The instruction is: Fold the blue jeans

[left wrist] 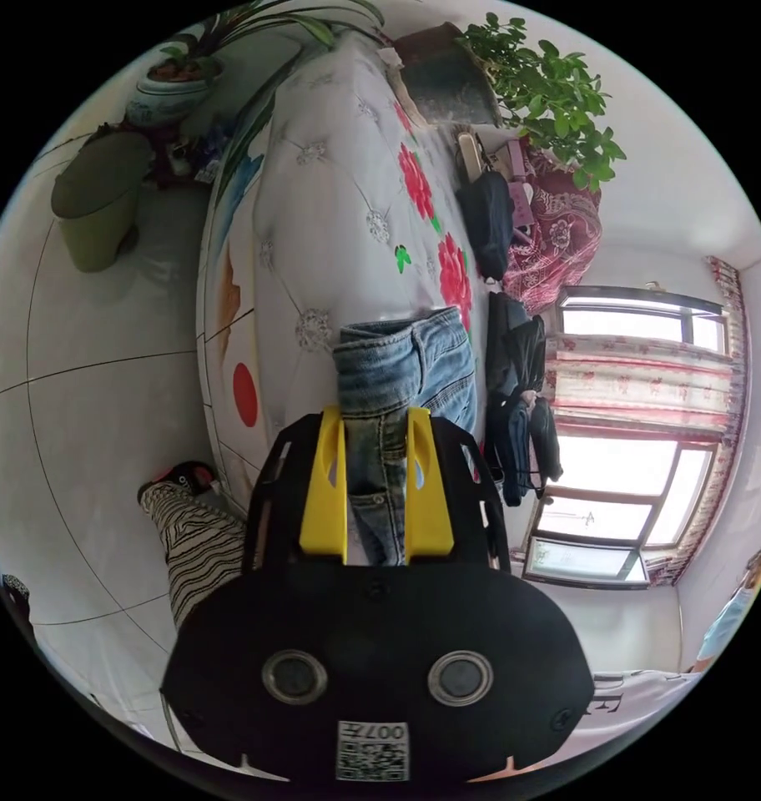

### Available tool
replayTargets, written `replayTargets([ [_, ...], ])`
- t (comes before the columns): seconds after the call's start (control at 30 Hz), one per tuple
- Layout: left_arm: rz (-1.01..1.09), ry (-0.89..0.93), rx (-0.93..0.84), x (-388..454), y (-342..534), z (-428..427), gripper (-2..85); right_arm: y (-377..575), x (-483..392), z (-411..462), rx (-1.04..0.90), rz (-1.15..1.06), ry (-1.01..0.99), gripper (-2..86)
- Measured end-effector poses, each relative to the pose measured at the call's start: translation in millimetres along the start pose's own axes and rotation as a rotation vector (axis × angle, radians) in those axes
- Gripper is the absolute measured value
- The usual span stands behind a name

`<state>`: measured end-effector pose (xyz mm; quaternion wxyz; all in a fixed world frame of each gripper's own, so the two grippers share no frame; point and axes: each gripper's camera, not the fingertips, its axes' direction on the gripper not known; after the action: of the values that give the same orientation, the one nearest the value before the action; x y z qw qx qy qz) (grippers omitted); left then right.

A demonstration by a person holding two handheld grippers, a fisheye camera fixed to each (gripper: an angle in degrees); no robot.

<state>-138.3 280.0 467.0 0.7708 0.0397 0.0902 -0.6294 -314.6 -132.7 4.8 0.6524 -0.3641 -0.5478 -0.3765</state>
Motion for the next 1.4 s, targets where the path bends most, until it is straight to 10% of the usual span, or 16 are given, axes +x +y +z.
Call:
replayTargets([
  [0.33,0.174,0.061,-0.004,20,-6,-21,2.0,53,62,-65,0.292,0.359,-0.074,4.8],
  [0.57,0.815,0.017,-0.145,173,22,-12,0.4,121,104,-100,0.485,0.515,-0.115,5.0],
  [1.13,0.88,0.015,-0.175,224,35,-13,0.2,71,103,-1,-0.021,0.103,-0.323,1.2],
  [1.4,1.706,0.03,-0.454,353,199,47,2.5,209,157,-89,0.404,0.43,-0.299,1.1],
])
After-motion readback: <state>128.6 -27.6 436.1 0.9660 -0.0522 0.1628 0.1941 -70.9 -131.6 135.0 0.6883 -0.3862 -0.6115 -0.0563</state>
